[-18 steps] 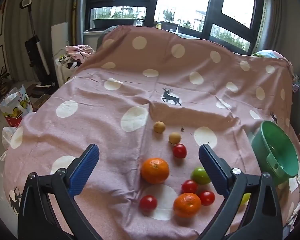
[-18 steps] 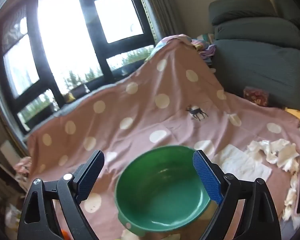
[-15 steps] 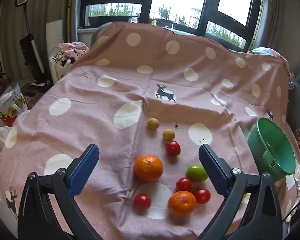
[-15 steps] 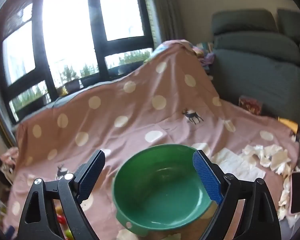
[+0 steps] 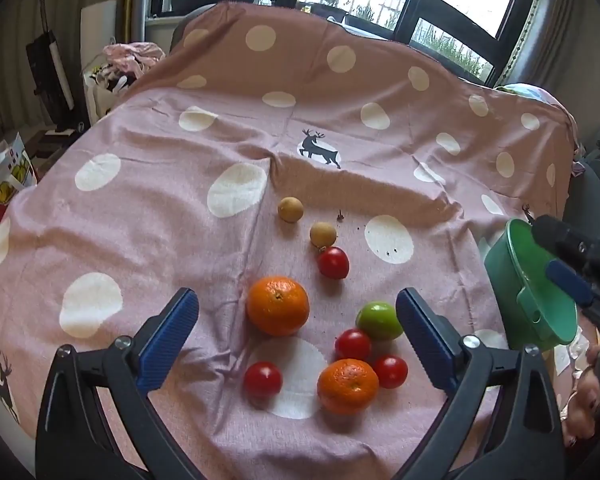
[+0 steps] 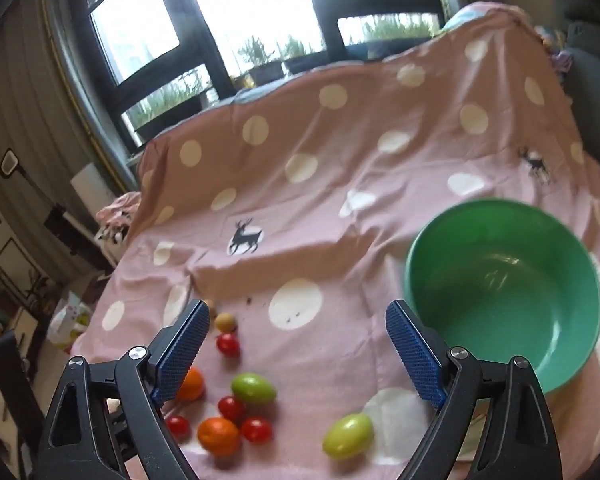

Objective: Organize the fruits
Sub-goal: 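Move the right tool toward the green fruits near the tomatoes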

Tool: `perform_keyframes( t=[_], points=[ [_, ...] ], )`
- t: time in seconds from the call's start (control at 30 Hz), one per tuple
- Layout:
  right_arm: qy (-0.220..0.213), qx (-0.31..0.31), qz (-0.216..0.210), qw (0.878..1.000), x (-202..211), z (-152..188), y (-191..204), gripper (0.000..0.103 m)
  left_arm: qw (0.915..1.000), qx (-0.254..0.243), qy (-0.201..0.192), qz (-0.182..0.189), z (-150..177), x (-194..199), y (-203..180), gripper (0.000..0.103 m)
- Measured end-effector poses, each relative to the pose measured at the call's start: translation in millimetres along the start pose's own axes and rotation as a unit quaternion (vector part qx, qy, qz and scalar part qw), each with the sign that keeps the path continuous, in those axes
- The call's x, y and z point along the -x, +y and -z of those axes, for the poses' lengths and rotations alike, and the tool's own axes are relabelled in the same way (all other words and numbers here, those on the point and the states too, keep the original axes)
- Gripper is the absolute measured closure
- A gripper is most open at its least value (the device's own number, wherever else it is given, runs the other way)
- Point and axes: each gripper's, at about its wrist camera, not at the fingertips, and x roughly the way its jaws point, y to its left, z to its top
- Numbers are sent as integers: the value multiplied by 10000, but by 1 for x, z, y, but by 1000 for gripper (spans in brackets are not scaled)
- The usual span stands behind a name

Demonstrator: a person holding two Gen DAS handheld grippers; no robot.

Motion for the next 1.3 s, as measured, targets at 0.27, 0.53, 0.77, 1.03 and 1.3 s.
perform_keyframes(
  t=[0.27, 0.53, 0.77, 1.03, 1.3],
  points=[
    [453, -142, -420, 9980, -17, 9, 0, 29, 9997, 7, 91, 218, 2, 0, -1, 12],
    [629, -423, -513, 9958, -17, 7, -14, 42, 9990, -99, 145, 399, 4, 0, -8, 19],
    [899, -418, -515, 9937, -21, 11, -17, 42, 9978, -124, 256, 607, 5, -3, -16, 23],
    [787, -392, -399, 9953, -17, 11, -19, 42, 9965, -290, 307, 719, 9, -5, -32, 29],
    [908, -489, -447, 9937, -19, 11, -23, 42, 9951, -211, 426, 869, 9, -10, -30, 37]
  ],
)
